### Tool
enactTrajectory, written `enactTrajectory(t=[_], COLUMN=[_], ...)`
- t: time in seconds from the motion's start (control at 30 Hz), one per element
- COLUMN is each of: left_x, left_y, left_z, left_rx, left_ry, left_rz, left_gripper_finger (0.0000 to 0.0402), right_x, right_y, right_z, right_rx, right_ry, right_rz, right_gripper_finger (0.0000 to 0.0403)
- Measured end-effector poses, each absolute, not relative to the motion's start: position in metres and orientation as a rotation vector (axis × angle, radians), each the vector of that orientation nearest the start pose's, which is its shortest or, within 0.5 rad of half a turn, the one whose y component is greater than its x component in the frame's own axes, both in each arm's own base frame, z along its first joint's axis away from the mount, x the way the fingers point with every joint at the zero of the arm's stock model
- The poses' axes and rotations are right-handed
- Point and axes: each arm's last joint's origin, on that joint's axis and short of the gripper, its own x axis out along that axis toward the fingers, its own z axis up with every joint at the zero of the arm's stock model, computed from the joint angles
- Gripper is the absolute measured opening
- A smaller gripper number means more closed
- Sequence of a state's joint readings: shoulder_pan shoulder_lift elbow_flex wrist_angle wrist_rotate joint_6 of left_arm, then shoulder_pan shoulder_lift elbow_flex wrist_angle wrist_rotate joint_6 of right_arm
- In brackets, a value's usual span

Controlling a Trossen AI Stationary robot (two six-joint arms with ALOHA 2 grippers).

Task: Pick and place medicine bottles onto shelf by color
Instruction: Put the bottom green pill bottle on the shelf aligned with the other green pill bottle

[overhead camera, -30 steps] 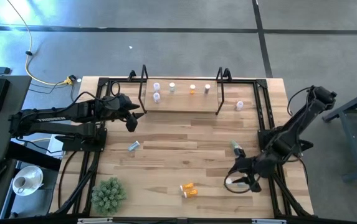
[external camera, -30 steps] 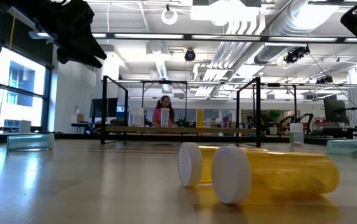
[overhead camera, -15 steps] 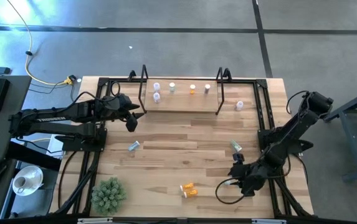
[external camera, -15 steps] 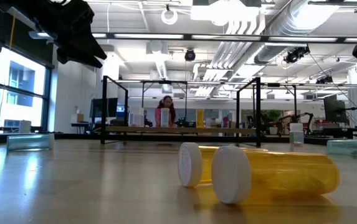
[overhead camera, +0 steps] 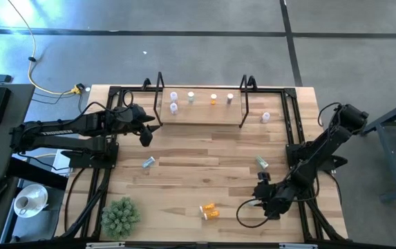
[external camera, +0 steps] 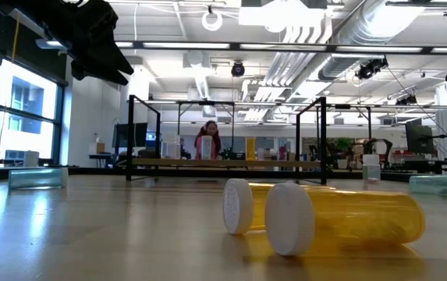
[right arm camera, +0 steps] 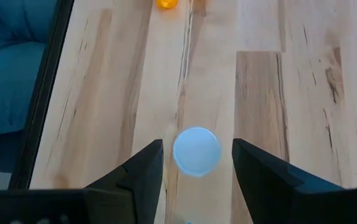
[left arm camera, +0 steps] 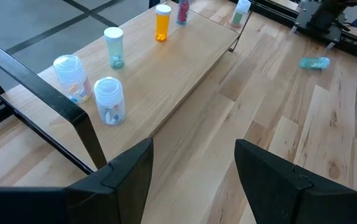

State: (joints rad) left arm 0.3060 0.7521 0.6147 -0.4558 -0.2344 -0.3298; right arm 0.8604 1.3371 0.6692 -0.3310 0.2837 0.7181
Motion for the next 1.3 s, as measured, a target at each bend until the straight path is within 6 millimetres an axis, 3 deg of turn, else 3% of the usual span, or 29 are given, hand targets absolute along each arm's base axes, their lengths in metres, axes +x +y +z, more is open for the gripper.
enactTrajectory(t=[0.43,0.83,1.03,1.3], left_x=[0.148,0.148,0.148,0.148], left_y=[0.054,0.054,0.054,0.054], left_z=[0.256,0.256,0.256,0.256], left_rx=[-0.334,-0.334,-0.334,-0.333], left_ry=[0.508,0.509,0.509,0.508], left_rz=[0.619,0.619,0.619,0.619], left_gripper_finger=[0.0213,0.0213,0.0213,0.0213], right_x=[0.167,0.168,0.171,0.196], right_y=[0.181,0.182,0.184,0.170], right_z=[0.159,0.160,0.162,0.170], right_rx=[0.094,0.105,0.101,0.126], right_ry=[1.012,0.987,0.945,0.820], right_rz=[0.139,0.153,0.163,0.075], right_gripper_finger=[0.0179,0.0109,0.0100,0.0105])
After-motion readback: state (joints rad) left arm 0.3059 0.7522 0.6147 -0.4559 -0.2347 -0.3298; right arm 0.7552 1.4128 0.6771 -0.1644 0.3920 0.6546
